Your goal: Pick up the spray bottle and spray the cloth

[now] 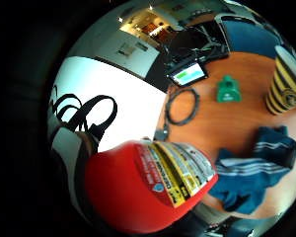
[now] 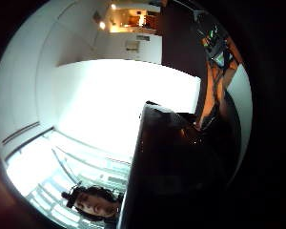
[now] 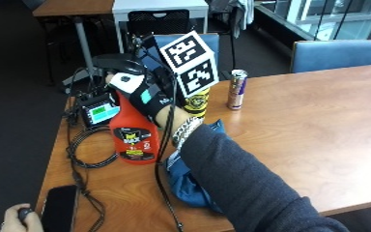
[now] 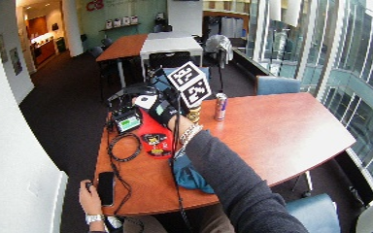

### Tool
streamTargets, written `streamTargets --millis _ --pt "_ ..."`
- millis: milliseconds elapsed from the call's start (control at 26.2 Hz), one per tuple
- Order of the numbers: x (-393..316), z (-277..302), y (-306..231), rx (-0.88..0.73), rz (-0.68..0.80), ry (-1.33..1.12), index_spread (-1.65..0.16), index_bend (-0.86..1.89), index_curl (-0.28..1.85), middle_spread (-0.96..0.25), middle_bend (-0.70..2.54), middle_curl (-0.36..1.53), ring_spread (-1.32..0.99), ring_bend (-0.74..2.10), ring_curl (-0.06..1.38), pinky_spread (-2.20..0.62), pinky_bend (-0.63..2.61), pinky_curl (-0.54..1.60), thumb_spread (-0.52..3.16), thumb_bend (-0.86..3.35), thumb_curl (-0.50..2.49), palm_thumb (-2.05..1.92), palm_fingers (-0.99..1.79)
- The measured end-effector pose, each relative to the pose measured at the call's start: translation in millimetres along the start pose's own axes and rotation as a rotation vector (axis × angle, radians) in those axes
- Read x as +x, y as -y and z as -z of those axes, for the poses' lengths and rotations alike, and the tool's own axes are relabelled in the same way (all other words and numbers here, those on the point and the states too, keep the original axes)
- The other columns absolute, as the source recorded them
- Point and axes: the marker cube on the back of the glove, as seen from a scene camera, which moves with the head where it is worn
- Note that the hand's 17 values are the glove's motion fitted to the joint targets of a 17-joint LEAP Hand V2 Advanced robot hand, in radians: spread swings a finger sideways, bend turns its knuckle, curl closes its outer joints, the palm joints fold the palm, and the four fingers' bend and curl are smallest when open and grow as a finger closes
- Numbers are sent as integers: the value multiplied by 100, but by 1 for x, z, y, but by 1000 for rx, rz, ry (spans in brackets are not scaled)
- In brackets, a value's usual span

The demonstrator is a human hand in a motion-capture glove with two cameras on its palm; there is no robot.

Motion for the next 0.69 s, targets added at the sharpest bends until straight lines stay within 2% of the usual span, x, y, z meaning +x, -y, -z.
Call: streamTargets --millis 229,687 --pt "18 -11 -8 121 36 31 -30 31 61 -22 65 52 -24 61 47 -31 38 39 22 -3 79 94 137" --pt "44 -20 -8 140 52 0 -31 31 62 -22 64 51 -24 64 48 -31 38 39 21 -3 79 93 138"
